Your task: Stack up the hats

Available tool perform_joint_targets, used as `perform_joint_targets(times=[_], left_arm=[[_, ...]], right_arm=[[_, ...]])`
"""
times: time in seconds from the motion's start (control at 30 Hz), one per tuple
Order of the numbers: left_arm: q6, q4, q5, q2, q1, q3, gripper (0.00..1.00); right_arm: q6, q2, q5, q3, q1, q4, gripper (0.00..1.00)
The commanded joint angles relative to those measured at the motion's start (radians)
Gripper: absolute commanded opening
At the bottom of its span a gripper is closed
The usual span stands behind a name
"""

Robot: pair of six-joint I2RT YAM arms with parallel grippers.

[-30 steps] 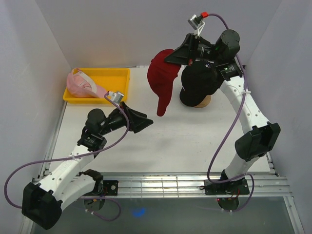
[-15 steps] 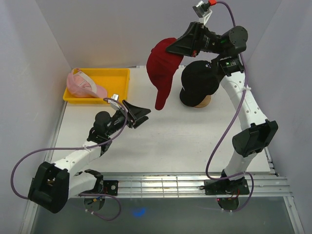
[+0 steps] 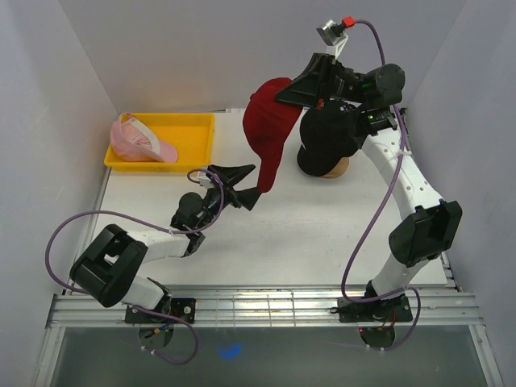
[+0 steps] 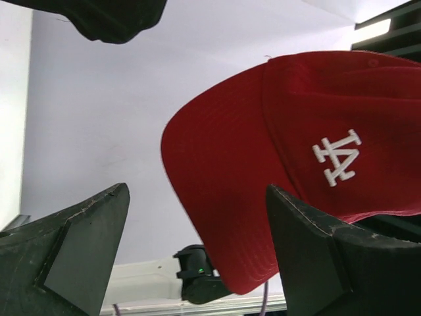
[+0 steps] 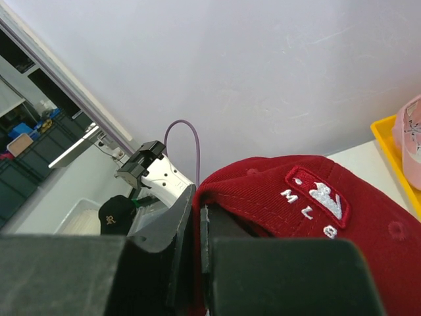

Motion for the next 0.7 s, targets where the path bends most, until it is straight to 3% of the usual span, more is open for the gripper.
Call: perform_joint_targets(times=[0.0,0.37,0.57,0.67], left_arm=[[-0.101,0.104,-0.083,0.003,-0.017,0.039,0.94],[-0.15,0.122,-0.128,0.047,-0.04,0.091,0.93],[-0.138,0.036,-0.129,-0.019,-0.045,0.053,0.93],[-0.167,0.103,-0.13,-0.007,-0.045,0.006,0.94]], right_arm=[[-0.055,-0.06,0.018,0.002,0.001,0.055,0.08],[-0.053,-0.118,0.027,-0.164,0.033,0.189,0.08],[-0.099,-0.08,0.02,-0.094,0.033,0.098,0.08],[-0.102,-0.058,0.02,-0.054,0.033,0.089,0.08]])
